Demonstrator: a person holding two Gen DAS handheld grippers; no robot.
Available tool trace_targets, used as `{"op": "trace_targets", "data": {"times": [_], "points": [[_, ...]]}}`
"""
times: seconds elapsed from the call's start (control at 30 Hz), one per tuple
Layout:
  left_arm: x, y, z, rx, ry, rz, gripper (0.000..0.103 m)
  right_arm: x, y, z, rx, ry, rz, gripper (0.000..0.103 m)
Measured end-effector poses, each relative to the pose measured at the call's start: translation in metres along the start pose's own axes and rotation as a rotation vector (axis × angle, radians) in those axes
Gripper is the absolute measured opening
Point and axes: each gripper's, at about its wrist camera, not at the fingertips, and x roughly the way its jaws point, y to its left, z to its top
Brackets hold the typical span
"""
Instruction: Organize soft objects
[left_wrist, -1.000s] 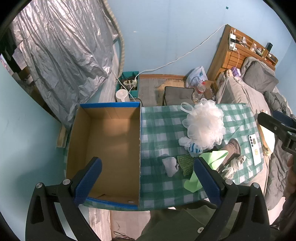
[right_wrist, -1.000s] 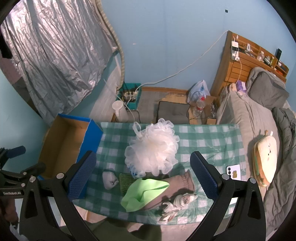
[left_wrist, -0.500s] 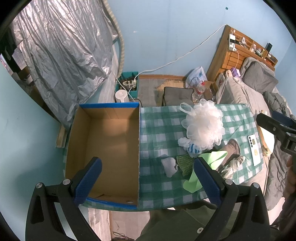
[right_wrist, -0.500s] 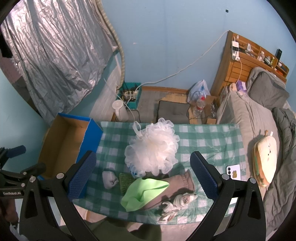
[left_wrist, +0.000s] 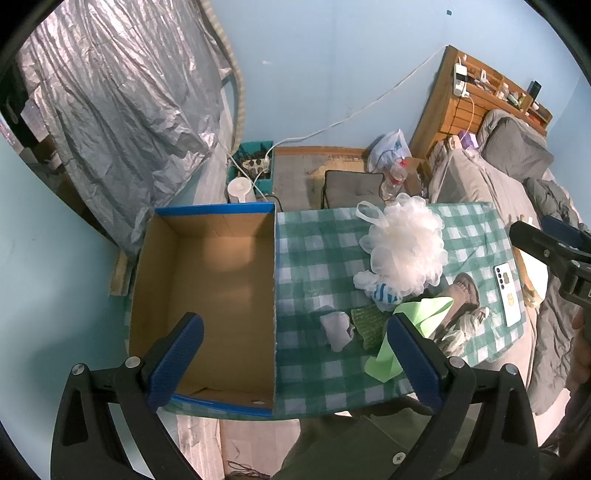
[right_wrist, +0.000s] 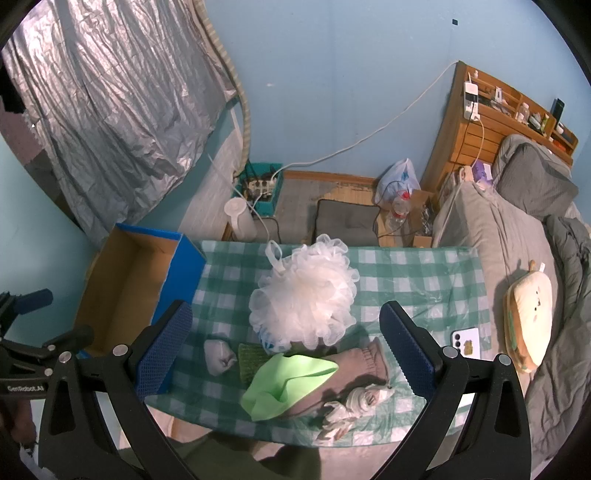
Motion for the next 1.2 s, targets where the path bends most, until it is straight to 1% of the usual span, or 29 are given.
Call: {"op": "trace_targets", "data": {"times": [0.3,0.6,0.7,0.87,1.0,1.2], "points": [[0.0,0.0,0.0,0.0,0.001,0.001,0.1,0.0,0.0,-0.001,0.002,0.005,0.001,0.1],[0.017,0.0,-0.004,0.036,0.021,0.006,0.1,0.006,-0.009,-0.01,0.012,0.022,-0.02,0.1],[0.024,-0.001,-0.006,0.055,0.033,0.007,0.1,0.007,-0.02,-0.016,0.044,0.034,-0.017,0.1],[0.045,-0.004,-0.008,0.06,0.073,-0.024,0.1,0.014,-0.041,-0.028,0.099,0.063,-0.039,0.1],[0.061,-0.01,-0.012,0.076,0.101,-0.028,0.1,0.021,-0.055,-0.04,0.119,0.085,-0.068,0.1],[0.078,-0.023,-0.014,0.116,0.128,-0.033,0.1,0.033,-0.069,-0.062,0.151,0.129,-0.083,0.1]]}}
